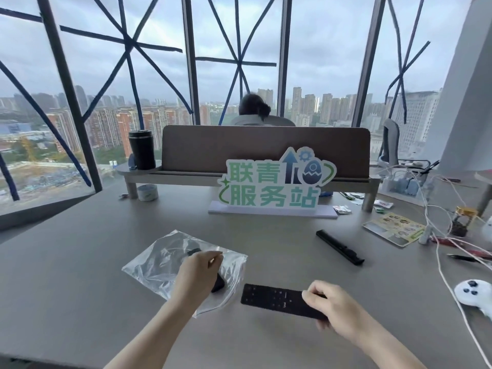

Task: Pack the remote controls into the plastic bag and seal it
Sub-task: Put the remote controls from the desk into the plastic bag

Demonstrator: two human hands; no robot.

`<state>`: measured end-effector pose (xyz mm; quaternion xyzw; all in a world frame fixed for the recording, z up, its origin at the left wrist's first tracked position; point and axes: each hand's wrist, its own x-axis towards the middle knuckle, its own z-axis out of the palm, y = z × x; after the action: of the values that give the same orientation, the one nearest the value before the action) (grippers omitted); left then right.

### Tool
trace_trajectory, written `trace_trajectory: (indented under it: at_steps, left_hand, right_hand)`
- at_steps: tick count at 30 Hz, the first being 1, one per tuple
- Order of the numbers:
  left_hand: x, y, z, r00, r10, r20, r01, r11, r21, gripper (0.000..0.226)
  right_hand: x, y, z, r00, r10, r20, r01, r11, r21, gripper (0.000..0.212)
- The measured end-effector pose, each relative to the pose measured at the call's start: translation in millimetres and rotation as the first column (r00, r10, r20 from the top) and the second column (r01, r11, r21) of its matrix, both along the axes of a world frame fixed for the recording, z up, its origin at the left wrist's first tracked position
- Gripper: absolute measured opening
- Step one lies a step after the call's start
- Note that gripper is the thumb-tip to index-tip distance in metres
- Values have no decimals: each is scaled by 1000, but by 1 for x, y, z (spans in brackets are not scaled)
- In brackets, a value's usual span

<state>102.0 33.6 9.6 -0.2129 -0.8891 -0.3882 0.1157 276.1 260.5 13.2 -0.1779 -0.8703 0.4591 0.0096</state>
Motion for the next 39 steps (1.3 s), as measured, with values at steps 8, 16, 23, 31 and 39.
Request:
trace_trajectory:
  at_steps: [8, 16, 23, 31, 39]
  left_hand:
    - [1, 4, 7, 1000, 13, 12, -13, 1000, -6, 22]
    - [-5, -1, -1, 1000, 22, 15, -22, 999, 27, 23]
    - [-9, 42, 3, 999, -32, 43, 27, 991, 128, 21]
    - [0, 89, 42, 993, -113, 38, 95, 945, 313, 22]
    - [7, 94, 14, 982, -116, 146, 106, 992, 74, 24]
  right_hand:
    - [-67, -75, -1, 996, 50, 72, -13, 893, -449, 26]
    - [-74, -38, -23, 973, -227, -47, 203, 932, -301, 28]
    - [-58, 79, -22, 812, -566, -141, 572, 820, 0, 27]
    - [-78, 146, -33, 831, -556, 18, 516, 783, 349, 54]
    - [-73, 132, -32, 855, -518, -33, 510, 825, 242, 22]
